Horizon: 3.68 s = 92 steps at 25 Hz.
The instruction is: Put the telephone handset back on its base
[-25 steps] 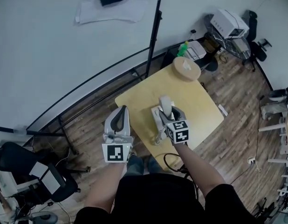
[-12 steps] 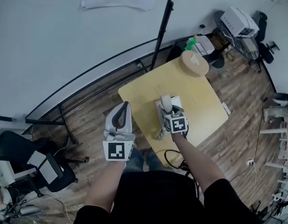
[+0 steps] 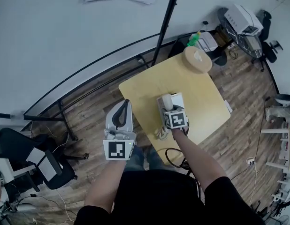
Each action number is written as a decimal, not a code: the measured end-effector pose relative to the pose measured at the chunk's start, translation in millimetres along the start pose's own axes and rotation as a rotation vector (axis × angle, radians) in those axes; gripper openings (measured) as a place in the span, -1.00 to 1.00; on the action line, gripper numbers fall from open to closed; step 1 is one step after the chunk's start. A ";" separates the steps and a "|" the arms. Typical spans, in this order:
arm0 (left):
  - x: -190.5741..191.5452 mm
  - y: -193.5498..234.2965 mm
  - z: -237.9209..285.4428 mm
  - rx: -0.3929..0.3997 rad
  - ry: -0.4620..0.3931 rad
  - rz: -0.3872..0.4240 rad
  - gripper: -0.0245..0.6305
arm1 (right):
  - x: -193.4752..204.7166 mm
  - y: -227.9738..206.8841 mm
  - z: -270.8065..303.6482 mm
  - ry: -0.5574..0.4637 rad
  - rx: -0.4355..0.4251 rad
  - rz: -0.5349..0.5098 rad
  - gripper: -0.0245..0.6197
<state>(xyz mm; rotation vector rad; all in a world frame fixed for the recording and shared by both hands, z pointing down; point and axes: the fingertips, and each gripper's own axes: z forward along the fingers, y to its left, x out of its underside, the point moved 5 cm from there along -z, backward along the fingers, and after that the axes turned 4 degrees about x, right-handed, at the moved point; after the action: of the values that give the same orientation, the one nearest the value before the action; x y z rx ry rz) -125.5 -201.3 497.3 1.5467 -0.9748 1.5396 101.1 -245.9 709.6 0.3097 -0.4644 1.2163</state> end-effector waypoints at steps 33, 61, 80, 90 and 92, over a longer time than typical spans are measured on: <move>13.0 12.4 -15.4 -0.025 0.016 -0.001 -0.93 | 24.3 18.8 33.7 0.206 0.008 0.024 -0.19; -13.9 -3.6 21.1 0.046 -0.032 -0.017 -0.93 | -55.6 4.3 -61.1 -0.106 0.024 0.042 -0.28; -82.6 -29.0 55.0 0.154 -0.142 0.050 -0.93 | -112.1 -14.5 -244.3 -0.767 0.209 -0.075 -0.85; -100.9 -37.8 52.2 0.180 -0.166 0.040 -0.93 | -98.9 -14.5 -278.0 -0.985 0.222 -0.067 -0.89; -102.9 -36.9 52.1 0.179 -0.178 0.040 -0.93 | -99.5 -14.9 -278.9 -0.996 0.219 -0.063 -0.90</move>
<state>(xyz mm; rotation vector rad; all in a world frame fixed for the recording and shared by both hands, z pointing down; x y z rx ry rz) -68.7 -230.0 394.3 1.8253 -0.9937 1.5727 137.2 -202.1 418.6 1.1263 -1.1629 0.9851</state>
